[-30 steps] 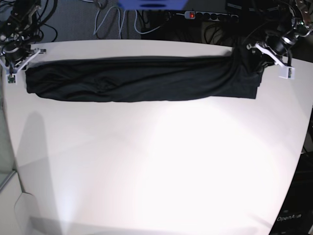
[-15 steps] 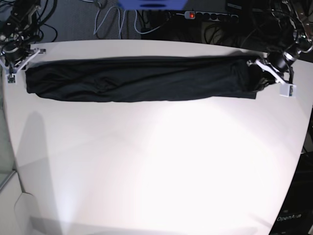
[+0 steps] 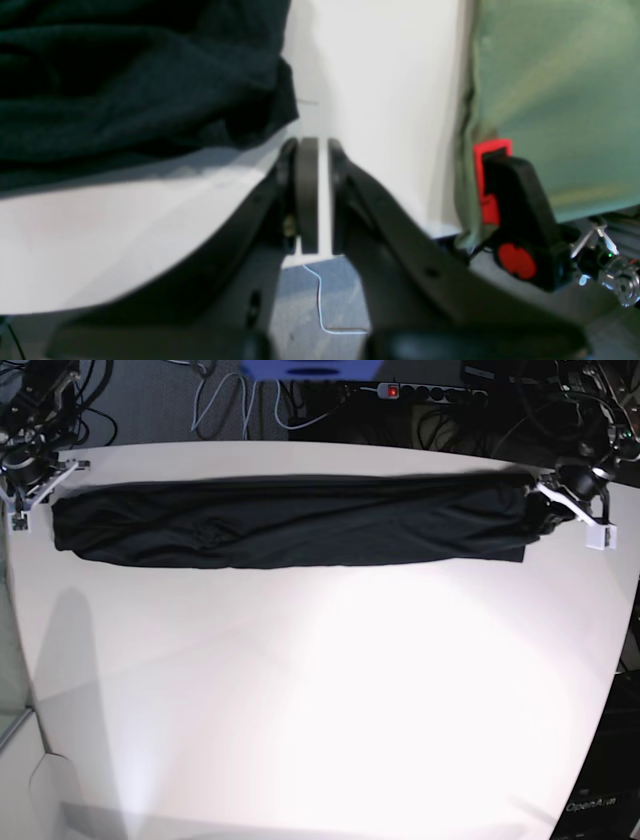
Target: Fold the T-shirt properly
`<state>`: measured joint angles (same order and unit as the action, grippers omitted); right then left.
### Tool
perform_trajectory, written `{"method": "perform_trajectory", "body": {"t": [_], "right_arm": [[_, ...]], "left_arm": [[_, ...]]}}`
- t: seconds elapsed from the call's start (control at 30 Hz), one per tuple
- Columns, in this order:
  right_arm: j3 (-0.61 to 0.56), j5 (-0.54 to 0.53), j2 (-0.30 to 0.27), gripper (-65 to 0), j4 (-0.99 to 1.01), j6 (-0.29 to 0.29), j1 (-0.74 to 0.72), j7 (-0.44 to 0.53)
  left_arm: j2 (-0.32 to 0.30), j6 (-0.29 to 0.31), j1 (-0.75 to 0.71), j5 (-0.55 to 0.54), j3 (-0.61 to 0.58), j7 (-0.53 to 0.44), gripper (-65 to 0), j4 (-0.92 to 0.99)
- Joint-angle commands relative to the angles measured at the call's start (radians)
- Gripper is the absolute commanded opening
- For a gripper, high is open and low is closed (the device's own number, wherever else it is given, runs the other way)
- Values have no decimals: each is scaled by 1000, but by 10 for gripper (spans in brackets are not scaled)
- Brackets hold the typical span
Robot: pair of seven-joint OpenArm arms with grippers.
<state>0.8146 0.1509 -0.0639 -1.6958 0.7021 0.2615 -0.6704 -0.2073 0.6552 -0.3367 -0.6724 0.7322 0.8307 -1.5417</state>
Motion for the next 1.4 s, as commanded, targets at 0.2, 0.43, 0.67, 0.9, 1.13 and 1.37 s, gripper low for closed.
{"method": "perform_trajectory", "body": {"t": [0.2, 0.43, 0.67, 0.9, 1.13, 1.37], "right_arm": [[2, -4, -15, -606, -17, -4, -3, 15], [2, -4, -15, -606, -17, -4, 2, 15], [1, -4, -15, -603, -20, -4, 0, 15], [-79, -4, -23, -602, -68, -4, -3, 15], [-122, -3, -23, -602, -66, -4, -34, 10], [-122, -3, -41, -512, -65, -4, -35, 10]], "left_arm": [[-16, 8, 4, -19, 5, -29, -650, -12], [-14, 7, 4, -20, 8, -32, -575, -12], [7, 18, 1, -28, 80, -24, -215, -15], [13, 31, 0, -31, 128, -21, -215, -15], [15, 43, -25, -23, 128, -20, -213, -12], [16, 43, -25, -27, 120, -20, -212, -10]]}}
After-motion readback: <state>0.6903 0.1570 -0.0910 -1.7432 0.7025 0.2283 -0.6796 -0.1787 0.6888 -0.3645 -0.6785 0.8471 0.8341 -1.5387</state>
